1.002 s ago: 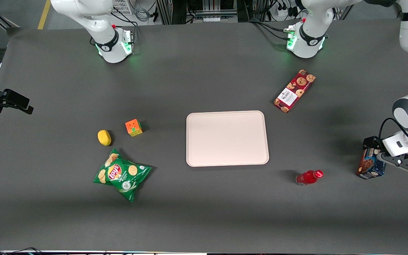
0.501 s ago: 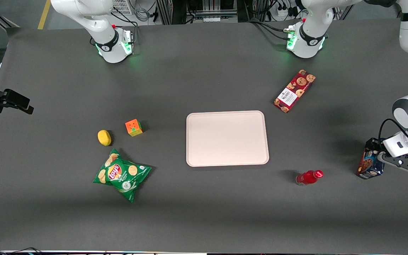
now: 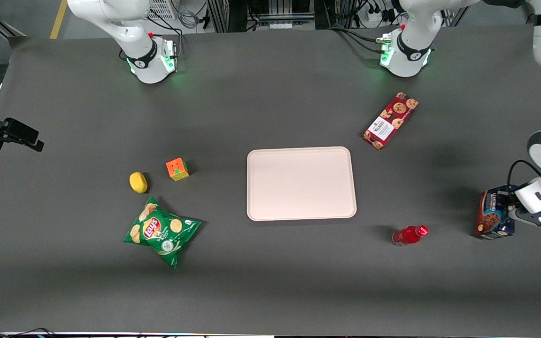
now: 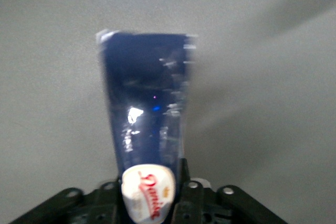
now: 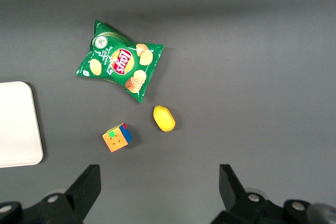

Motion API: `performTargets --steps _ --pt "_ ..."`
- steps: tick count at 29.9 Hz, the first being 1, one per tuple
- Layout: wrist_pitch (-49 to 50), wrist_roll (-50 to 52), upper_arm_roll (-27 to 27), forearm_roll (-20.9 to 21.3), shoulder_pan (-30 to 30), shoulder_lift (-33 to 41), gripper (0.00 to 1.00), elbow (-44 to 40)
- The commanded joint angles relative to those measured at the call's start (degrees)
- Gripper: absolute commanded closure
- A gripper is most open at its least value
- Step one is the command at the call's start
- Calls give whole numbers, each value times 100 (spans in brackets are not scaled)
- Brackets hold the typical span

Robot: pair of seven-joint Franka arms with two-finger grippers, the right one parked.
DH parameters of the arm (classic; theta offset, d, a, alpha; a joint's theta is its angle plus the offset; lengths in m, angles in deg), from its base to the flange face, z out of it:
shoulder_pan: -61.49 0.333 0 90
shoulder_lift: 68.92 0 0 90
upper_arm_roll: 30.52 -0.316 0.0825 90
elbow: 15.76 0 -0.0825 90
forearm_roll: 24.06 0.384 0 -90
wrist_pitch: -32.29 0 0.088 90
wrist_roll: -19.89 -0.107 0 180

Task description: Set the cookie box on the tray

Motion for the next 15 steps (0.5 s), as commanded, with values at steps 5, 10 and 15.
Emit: performTargets --steps 5,10,15 --pt "2022 134 -101 469 -32 379 100 -1549" --pt "2751 142 -101 601 -23 564 100 -2050" --pt "2972 142 -197 601 -41 564 100 -2288"
